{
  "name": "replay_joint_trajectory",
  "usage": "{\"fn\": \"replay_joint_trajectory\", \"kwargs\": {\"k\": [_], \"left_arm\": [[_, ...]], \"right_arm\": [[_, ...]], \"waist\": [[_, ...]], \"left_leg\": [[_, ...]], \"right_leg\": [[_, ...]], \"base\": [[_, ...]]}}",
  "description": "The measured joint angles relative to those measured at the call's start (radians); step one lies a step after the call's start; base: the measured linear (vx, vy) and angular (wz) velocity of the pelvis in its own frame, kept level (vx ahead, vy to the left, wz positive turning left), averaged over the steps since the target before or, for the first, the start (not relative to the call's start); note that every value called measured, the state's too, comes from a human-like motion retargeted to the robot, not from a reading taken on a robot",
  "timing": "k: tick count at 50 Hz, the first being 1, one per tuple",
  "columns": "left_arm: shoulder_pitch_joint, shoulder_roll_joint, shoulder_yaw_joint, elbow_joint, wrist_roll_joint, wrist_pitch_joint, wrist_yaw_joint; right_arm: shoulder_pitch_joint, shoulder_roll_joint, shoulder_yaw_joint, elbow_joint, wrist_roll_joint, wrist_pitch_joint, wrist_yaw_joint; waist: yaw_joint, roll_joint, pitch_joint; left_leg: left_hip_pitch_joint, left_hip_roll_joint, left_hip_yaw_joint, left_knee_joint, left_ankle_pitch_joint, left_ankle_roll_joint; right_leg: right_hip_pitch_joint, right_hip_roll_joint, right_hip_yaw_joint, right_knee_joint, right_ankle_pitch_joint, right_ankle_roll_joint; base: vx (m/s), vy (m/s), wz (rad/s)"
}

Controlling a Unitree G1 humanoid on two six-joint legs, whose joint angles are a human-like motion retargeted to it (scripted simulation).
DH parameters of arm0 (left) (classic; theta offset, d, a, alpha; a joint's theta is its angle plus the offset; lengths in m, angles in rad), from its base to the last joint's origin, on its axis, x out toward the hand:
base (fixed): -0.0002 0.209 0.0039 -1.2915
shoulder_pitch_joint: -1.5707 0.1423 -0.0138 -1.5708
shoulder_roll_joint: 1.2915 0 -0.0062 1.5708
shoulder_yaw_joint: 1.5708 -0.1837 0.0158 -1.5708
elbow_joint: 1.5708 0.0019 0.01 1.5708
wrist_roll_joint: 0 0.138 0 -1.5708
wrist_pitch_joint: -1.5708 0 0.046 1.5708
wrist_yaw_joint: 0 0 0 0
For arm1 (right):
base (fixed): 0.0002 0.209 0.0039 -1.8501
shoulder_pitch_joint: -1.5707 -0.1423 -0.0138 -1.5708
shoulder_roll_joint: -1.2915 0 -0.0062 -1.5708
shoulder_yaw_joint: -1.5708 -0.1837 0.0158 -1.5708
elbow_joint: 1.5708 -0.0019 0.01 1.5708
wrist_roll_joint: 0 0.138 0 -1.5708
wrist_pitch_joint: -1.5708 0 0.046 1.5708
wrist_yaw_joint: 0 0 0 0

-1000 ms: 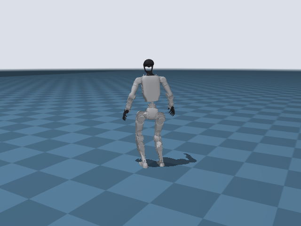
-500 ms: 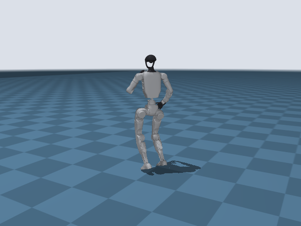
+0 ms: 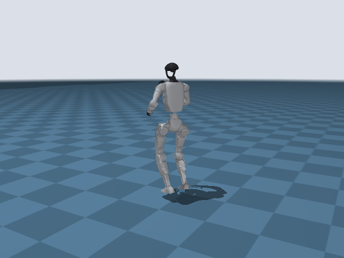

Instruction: Run

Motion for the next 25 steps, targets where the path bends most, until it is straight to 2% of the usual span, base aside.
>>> {"fn": "replay_joint_trajectory", "kwargs": {"k": [2,5,8,10,13,16,18,20,21,22,25], "left_arm": [[0.104,-0.007,0.013,0.133,0.016,0.026,0.000],[0.256,-0.049,0.028,0.378,0.033,0.067,-0.020],[0.355,-0.161,0.042,0.608,0.033,0.093,-0.042],[0.362,-0.244,0.059,0.703,0.029,0.085,-0.041],[0.282,-0.292,0.101,0.661,0.037,0.055,0.045],[0.070,-0.245,0.174,0.511,0.090,0.015,0.201],[-0.126,-0.165,0.217,0.328,0.117,-0.011,0.268],[-0.318,-0.077,0.240,0.116,0.112,-0.043,0.267],[-0.413,-0.050,0.226,0.031,0.106,-0.051,0.246],[-0.504,-0.029,0.204,-0.044,0.101,-0.055,0.218],[-0.723,-0.030,0.071,-0.166,0.094,-0.024,0.061]], "right_arm": [[-0.085,0.004,-0.007,-0.028,-0.016,-0.021,-0.001],[-0.230,0.030,-0.015,-0.062,-0.029,-0.052,-0.024],[-0.307,0.082,-0.011,-0.051,-0.004,-0.071,-0.087],[-0.304,0.104,0.011,0.007,0.031,-0.076,-0.134],[-0.170,0.090,0.040,0.217,0.080,-0.053,-0.174],[0.023,0.030,0.034,0.544,0.125,-0.001,-0.159],[0.140,-0.066,0.010,0.641,0.185,0.011,-0.048],[0.275,-0.204,-0.015,0.540,0.273,0.017,0.103],[0.338,-0.271,-0.033,0.442,0.327,0.021,0.176],[0.393,-0.335,-0.047,0.344,0.376,0.029,0.249],[0.463,-0.507,-0.048,0.090,0.440,0.099,0.480]], "waist": [[0.015,-0.009,0.020],[0.023,-0.016,0.079],[0.032,0.004,0.169],[0.042,0.032,0.218],[0.060,0.049,0.235],[0.087,0.040,0.187],[0.106,0.039,0.176],[0.087,0.041,0.183],[0.054,0.013,0.181],[0.028,-0.013,0.174],[-0.006,-0.054,0.126]], "left_leg": [[-0.025,-0.015,0.002,0.032,-0.108,0.044],[-0.054,-0.019,-0.004,0.144,-0.355,0.128],[-0.094,0.015,-0.029,0.347,-0.548,0.166],[-0.129,0.052,-0.058,0.491,-0.600,0.163],[-0.212,0.076,-0.093,0.646,-0.612,0.161],[-0.283,0.119,-0.113,0.744,-0.612,0.140],[-0.206,0.167,-0.110,0.754,-0.612,0.107],[-0.004,0.186,-0.098,0.693,-0.566,0.051],[0.096,0.146,-0.099,0.602,-0.436,0.012],[0.182,0.114,-0.096,0.513,-0.292,-0.026],[0.311,0.092,-0.061,0.341,0.167,-0.116]], "right_leg": [[-0.068,-0.028,-0.021,0.086,-0.146,-0.046],[-0.174,-0.058,-0.037,0.261,-0.356,-0.099],[-0.266,-0.048,-0.034,0.383,-0.492,-0.154],[-0.304,-0.025,-0.034,0.414,-0.559,-0.195],[-0.366,-0.007,-0.015,0.462,-0.614,-0.258],[-0.412,0.026,-0.025,0.503,-0.615,-0.317],[-0.324,0.046,-0.060,0.487,-0.615,-0.327],[-0.104,0.050,-0.089,0.435,-0.615,-0.279],[0.012,0.015,-0.088,0.391,-0.559,-0.232],[0.115,-0.013,-0.087,0.338,-0.469,-0.184],[0.296,-0.051,-0.082,0.198,-0.036,-0.064]], "base": [[0.07,-0.05,-0.19],[0.14,-0.08,-0.18],[0.23,-0.11,-0.14],[0.31,-0.15,0.32],[0.35,-0.18,0.92],[0.45,-0.20,0.95],[0.66,-0.20,0.84],[0.88,-0.19,1.33],[0.93,-0.22,1.78],[0.89,-0.22,1.64],[0.80,-0.21,0.99]]}}
